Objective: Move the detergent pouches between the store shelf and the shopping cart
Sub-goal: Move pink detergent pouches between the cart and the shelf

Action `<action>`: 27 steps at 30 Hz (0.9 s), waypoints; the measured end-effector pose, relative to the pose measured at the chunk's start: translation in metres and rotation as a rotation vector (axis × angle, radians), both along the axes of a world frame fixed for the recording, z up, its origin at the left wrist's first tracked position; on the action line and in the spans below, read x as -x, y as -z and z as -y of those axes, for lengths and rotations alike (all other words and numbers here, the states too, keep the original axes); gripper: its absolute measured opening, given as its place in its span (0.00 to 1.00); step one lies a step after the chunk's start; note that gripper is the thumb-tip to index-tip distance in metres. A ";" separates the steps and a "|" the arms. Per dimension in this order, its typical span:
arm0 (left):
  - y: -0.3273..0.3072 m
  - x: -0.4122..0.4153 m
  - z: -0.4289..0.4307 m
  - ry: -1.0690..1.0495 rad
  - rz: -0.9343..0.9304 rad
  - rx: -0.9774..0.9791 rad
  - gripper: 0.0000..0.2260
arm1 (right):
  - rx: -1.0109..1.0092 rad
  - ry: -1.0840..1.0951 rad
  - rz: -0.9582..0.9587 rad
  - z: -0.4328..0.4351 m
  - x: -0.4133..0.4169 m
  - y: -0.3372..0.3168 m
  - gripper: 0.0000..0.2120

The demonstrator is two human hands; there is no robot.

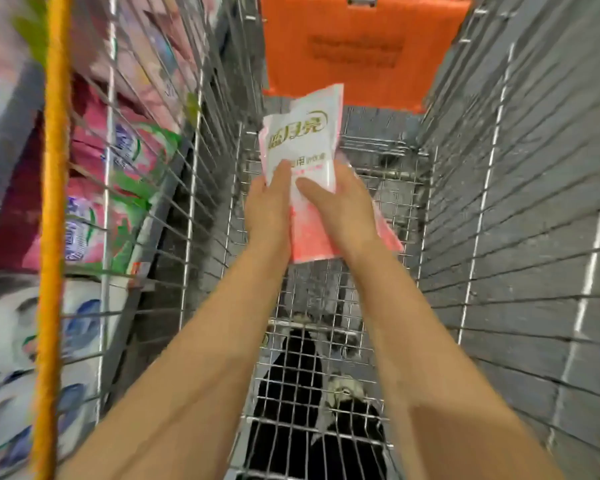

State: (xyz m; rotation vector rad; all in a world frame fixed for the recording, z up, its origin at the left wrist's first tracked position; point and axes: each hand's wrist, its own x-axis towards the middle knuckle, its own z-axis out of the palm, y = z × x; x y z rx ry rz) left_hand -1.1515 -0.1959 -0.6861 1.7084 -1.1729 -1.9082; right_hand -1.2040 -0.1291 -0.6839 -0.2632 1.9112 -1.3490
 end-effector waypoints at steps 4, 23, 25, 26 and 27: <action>-0.072 -0.013 -0.025 0.013 -0.087 0.207 0.12 | 0.155 0.016 -0.055 -0.020 -0.013 -0.062 0.11; -0.442 -0.229 -0.144 -0.336 -0.374 0.980 0.09 | 0.821 -0.283 -0.385 -0.110 -0.207 -0.425 0.08; -0.472 -0.276 -0.153 -0.376 -0.363 1.065 0.10 | 0.896 -0.347 -0.384 -0.112 -0.251 -0.454 0.10; -0.485 -0.303 -0.157 -0.396 -0.355 1.105 0.09 | 0.940 -0.385 -0.376 -0.112 -0.275 -0.467 0.11; -0.499 -0.332 -0.164 -0.412 -0.339 1.147 0.08 | 0.982 -0.422 -0.366 -0.114 -0.301 -0.479 0.12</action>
